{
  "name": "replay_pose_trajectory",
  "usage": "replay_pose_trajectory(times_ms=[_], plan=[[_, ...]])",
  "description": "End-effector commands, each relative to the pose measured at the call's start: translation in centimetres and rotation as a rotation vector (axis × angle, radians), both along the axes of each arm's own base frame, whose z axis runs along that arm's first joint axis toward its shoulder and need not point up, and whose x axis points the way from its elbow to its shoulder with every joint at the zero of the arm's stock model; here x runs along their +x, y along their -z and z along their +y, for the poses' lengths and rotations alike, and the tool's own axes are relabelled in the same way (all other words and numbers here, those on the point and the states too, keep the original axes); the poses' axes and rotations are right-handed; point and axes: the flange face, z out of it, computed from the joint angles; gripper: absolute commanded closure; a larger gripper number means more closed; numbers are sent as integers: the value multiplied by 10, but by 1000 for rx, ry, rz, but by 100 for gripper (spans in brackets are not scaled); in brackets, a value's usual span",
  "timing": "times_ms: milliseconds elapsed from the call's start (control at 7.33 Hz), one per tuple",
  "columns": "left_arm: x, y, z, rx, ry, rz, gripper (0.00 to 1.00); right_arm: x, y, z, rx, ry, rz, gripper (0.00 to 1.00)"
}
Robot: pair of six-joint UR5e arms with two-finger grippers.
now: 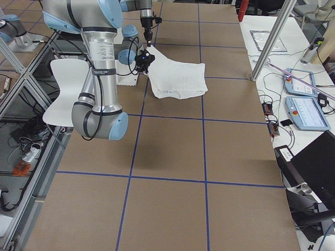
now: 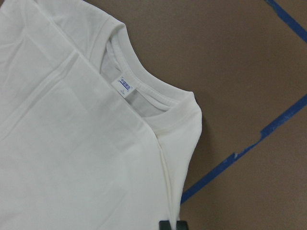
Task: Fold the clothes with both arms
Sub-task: 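Lift the near edge with both grippers and fold it over toward the far edge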
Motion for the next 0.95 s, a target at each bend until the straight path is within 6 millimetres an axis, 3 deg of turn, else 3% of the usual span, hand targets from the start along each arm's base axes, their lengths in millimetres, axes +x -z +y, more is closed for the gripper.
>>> replay_pose_trajectory(times_ms=[0, 136, 409, 682, 818], plan=[[24, 1, -83, 142, 84, -102, 100, -21, 3, -117, 23, 48, 47, 100], [29, -4, -119, 193, 93, -148, 100, -24, -1, -155, 52, 62, 73, 100], [23, -29, -191, 247, 114, -239, 100, -26, -19, -205, 105, 99, 148, 100], [48, -52, -238, 258, 152, -241, 100, -59, -18, -263, 98, 105, 203, 100], [53, -63, -255, 261, 170, -236, 100, -55, -28, -288, 100, 121, 195, 100]])
